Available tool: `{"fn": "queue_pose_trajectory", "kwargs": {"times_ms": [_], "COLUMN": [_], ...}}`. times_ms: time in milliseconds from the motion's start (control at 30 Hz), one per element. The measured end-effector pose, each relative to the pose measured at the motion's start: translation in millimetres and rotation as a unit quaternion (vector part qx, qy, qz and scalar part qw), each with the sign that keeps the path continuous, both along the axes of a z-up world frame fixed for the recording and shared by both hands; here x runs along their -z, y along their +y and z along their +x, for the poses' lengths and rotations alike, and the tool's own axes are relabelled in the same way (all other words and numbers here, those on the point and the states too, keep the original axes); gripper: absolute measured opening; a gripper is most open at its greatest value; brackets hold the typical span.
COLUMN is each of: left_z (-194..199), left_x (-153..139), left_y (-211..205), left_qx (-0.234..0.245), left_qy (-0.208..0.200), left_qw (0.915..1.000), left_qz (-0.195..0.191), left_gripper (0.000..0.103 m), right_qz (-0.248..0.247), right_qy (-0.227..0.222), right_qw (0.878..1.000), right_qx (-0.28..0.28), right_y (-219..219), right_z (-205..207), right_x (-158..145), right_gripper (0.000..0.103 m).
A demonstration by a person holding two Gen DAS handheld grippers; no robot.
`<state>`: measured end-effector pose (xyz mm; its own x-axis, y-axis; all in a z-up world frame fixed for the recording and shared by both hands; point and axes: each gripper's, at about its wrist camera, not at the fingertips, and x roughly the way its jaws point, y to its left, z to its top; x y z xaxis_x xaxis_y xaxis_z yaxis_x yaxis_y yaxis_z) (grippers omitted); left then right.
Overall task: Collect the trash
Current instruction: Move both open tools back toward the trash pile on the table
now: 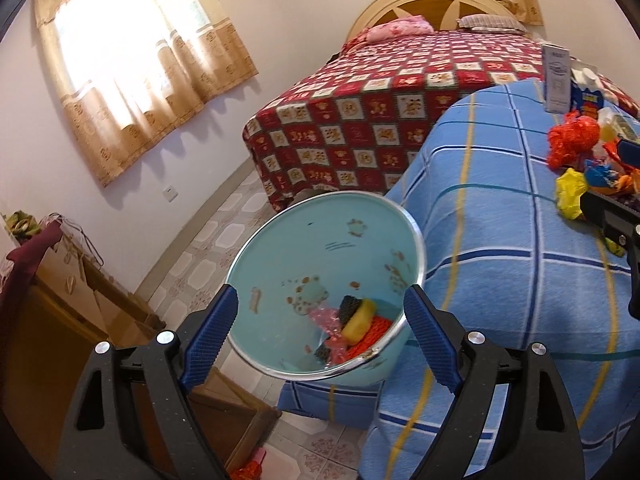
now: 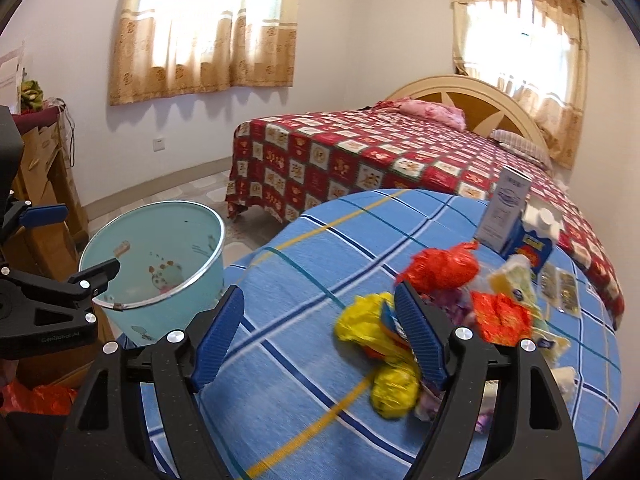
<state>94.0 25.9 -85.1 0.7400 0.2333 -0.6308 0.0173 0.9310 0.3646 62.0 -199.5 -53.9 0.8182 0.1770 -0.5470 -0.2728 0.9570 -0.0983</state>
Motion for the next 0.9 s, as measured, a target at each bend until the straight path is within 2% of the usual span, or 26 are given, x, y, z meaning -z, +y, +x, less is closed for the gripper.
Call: {"fn": "queue_pose_trajectory", "kwargs": {"times_ms": [533, 700, 900], "left_z": [-2.4, -1.0, -0.2], "left_x": [-2.6, 5.4, 16.5], "left_y": [-60.1, -78.1, -102.0], "left_qx": [0.041, 0.055, 0.076], "left_qy": [0.003, 0.012, 0.022], "left_qw": [0.9991, 0.9984, 0.9968], "left_qz": [-0.003, -0.009, -0.017], "left_gripper": [0.084, 0.085, 0.085], "right_qz": [0.018, 0.023, 0.032], "right_qy": [-0.013, -0.016, 0.002], "right_qw": [0.999, 0.995, 0.985], "right_qx": [0.047, 0.091, 0.172], "right_y": [-61.6, -104.2, -165.7], "right_z": [-27.2, -49.5, -69.6], "right_x": [-7.1, -4.2, 11.7], "right_gripper": [0.078, 0.079, 0.079]}}
